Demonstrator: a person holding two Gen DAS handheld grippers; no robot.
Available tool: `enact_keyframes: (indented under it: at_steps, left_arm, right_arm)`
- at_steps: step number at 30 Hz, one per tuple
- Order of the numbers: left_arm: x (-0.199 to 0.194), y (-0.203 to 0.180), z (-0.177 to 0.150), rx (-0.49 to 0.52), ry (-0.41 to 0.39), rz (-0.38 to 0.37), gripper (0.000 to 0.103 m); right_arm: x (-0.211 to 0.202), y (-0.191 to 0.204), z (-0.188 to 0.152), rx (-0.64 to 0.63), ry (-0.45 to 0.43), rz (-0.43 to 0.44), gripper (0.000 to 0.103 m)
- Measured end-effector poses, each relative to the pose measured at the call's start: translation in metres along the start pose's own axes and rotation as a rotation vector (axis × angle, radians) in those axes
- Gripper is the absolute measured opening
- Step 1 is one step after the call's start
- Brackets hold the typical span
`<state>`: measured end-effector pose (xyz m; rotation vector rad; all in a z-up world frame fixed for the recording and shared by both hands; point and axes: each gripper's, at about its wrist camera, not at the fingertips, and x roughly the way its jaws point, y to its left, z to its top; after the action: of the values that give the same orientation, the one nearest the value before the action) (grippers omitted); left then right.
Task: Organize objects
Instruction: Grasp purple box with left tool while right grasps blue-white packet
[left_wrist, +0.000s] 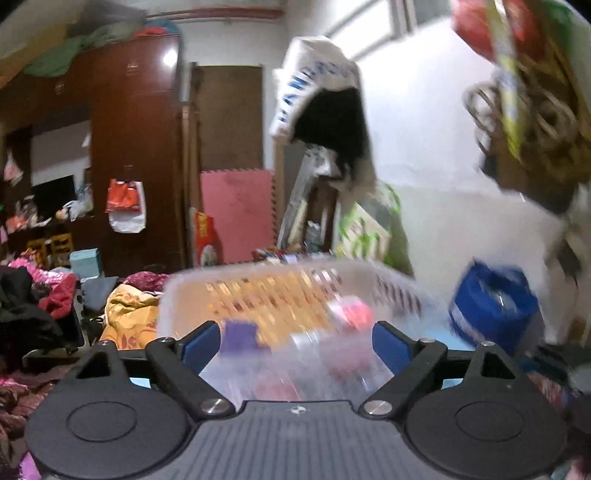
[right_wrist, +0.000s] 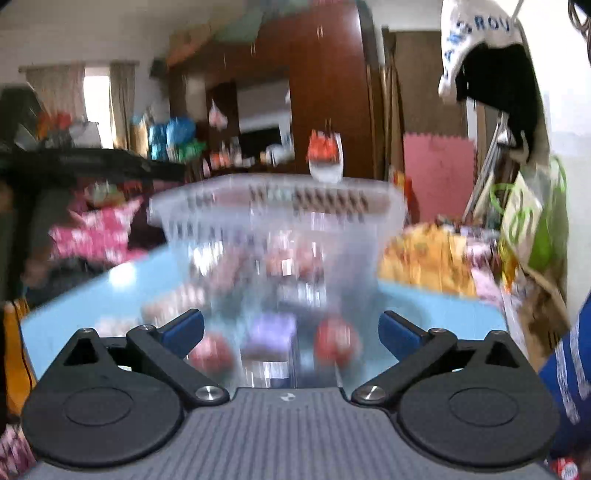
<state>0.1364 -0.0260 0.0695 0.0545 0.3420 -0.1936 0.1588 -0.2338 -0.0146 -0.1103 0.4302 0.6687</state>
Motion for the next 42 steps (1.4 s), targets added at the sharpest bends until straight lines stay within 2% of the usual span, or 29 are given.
enact_keyframes:
  at_steps: [5, 7, 8, 9, 11, 16, 21, 24, 25, 27, 31, 37, 40, 42]
  left_arm:
    - [0.004, -0.024, -0.02, 0.054, 0.022, -0.063, 0.092]
    - [0.012, -0.033, -0.024, 0.082, 0.045, -0.066, 0.092]
    - [0.019, -0.036, -0.026, 0.092, 0.058, -0.055, 0.092]
    - [0.024, -0.039, -0.028, 0.1, 0.07, -0.05, 0.092]
    - [0.034, -0.044, -0.032, 0.112, 0.098, -0.056, 0.092]
    - [0.059, -0.064, -0.037, 0.167, 0.189, -0.062, 0.092]
    - [0.086, -0.09, -0.044, 0.27, 0.275, -0.028, 0.092]
    - [0.098, -0.1, -0.048, 0.307, 0.312, -0.029, 0.082]
    - [0.1, -0.103, -0.05, 0.316, 0.319, -0.017, 0.068]
    - [0.098, -0.103, -0.052, 0.316, 0.317, -0.018, 0.049]
    - [0.081, -0.092, -0.051, 0.253, 0.258, -0.059, 0.049]
    - [0.036, -0.064, -0.042, 0.129, 0.106, -0.12, 0.049]
    - [0.006, -0.046, -0.041, 0.076, 0.019, -0.117, 0.049]
    - [-0.014, -0.032, -0.037, 0.042, -0.029, -0.112, 0.049]
  right_arm:
    - [0.024, -0.011, -0.002, 0.041, 0.085, 0.021, 0.101]
    - [0.033, -0.014, -0.006, 0.047, 0.118, 0.05, 0.096]
    - [0.035, -0.015, -0.007, 0.051, 0.119, 0.053, 0.087]
    - [0.035, -0.015, -0.01, 0.056, 0.114, 0.047, 0.079]
    - [0.031, -0.024, -0.012, 0.079, 0.09, 0.025, 0.079]
    - [-0.001, -0.047, -0.018, 0.172, -0.041, -0.045, 0.079]
    - [-0.001, -0.052, -0.023, 0.198, -0.036, -0.094, 0.079]
    - [0.0, -0.05, -0.025, 0.202, -0.043, -0.101, 0.079]
    - [0.0, -0.049, -0.023, 0.2, -0.048, -0.11, 0.079]
    - [0.0, -0.049, -0.023, 0.2, -0.046, -0.112, 0.079]
    - [0.0, -0.049, -0.022, 0.193, -0.04, -0.115, 0.079]
    - [-0.002, -0.045, -0.024, 0.175, -0.057, -0.141, 0.079]
    - [-0.01, -0.042, -0.024, 0.162, -0.105, -0.155, 0.079]
    - [-0.019, -0.036, -0.019, 0.162, -0.148, -0.128, 0.079]
